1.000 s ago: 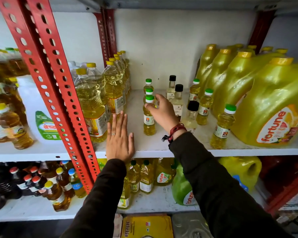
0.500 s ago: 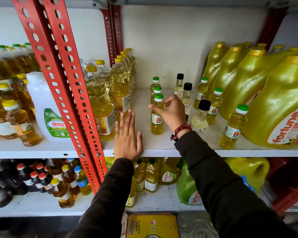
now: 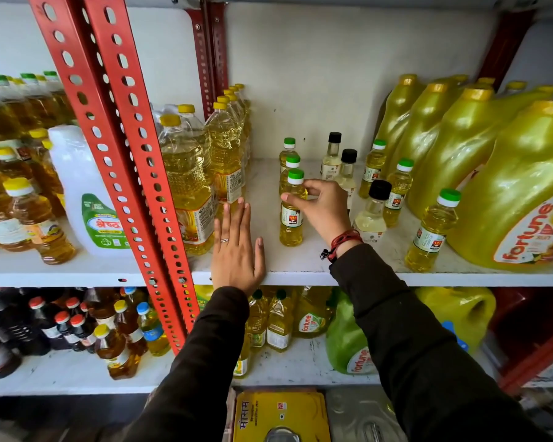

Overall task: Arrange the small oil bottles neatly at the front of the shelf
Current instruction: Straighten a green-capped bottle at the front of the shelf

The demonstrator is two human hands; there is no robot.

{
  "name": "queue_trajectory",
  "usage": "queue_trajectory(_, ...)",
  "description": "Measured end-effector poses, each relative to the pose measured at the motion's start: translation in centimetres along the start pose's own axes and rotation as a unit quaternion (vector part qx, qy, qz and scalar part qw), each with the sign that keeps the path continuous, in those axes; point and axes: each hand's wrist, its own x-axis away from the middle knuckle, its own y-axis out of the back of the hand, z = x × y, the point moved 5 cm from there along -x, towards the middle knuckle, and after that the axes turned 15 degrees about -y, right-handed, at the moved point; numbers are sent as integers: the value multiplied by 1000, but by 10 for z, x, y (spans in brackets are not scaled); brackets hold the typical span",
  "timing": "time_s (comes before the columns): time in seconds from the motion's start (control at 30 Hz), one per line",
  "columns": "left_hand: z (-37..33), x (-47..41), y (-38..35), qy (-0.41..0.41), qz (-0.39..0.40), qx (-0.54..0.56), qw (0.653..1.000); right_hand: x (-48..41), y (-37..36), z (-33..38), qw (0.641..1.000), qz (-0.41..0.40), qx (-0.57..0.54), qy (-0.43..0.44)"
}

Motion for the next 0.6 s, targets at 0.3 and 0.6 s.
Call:
queue_trajectory(0.3,1,0,0,2,-2,-3,1000,40,14,4,1000,-14,21,17)
queue_trajectory(0.6,1,1,-1,3,2,-6,1000,63,23,4,1000,-13,22,11)
